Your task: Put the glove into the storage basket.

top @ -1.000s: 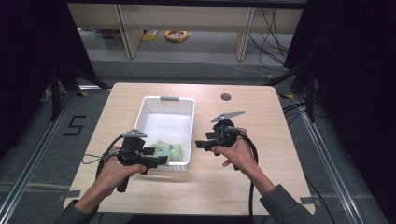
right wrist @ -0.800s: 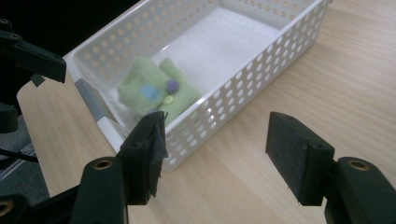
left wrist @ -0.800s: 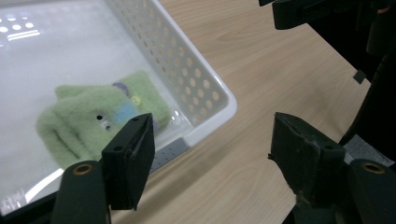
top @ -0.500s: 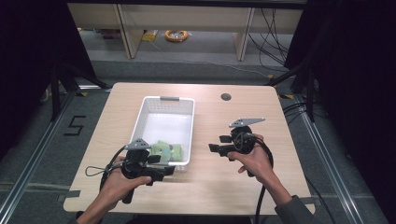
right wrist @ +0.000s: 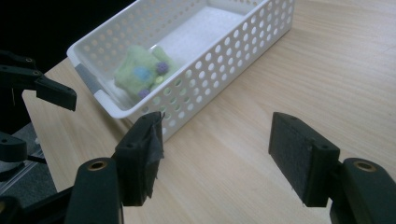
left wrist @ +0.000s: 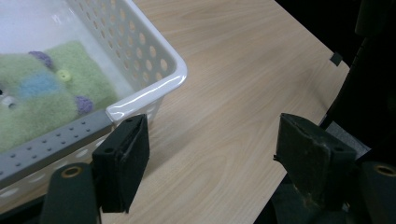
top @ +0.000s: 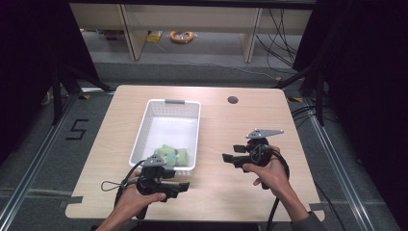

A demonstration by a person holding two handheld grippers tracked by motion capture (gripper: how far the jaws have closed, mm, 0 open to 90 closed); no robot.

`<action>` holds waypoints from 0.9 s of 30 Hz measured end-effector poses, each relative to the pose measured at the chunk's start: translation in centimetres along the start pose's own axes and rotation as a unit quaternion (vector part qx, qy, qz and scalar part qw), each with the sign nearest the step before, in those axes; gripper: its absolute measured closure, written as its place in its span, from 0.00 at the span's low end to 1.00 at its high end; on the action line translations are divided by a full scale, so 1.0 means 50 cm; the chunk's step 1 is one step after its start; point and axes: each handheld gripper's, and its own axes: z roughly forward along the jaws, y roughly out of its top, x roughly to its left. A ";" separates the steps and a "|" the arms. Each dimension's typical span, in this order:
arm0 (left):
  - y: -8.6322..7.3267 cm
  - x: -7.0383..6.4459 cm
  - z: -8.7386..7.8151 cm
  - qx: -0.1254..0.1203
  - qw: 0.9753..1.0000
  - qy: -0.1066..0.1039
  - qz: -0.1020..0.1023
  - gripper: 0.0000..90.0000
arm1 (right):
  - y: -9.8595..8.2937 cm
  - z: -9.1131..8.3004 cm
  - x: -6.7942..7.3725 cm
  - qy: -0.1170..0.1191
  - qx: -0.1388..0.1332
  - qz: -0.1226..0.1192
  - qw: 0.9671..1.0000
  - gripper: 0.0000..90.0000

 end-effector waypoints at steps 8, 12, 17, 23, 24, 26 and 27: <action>-0.019 -0.008 0.016 -0.009 1.000 0.000 0.007 0.28 | -0.027 -0.010 -0.001 0.003 -0.010 0.003 1.000 0.37; -0.028 -0.013 0.021 -0.011 1.000 0.002 0.014 0.28 | -0.043 -0.018 0.008 0.003 -0.011 0.002 1.000 0.34; -0.043 -0.023 0.028 -0.011 1.000 0.005 0.021 0.28 | -0.068 -0.017 0.013 0.006 -0.032 -0.011 0.999 0.34; -0.063 -0.033 0.036 -0.007 1.000 0.004 0.029 0.28 | -0.101 -0.014 0.015 0.016 -0.022 -0.011 1.000 0.33; -0.066 -0.033 0.037 -0.006 1.000 0.004 0.030 0.28 | -0.106 -0.016 0.015 0.014 -0.021 -0.014 1.000 0.33; -0.072 -0.035 0.039 -0.007 0.999 0.009 0.033 0.28 | -0.118 -0.015 0.009 0.010 -0.025 -0.033 0.999 0.33; -0.076 -0.035 0.038 -0.005 0.999 0.011 0.036 0.28 | -0.123 -0.016 0.009 0.014 -0.025 -0.026 0.999 0.33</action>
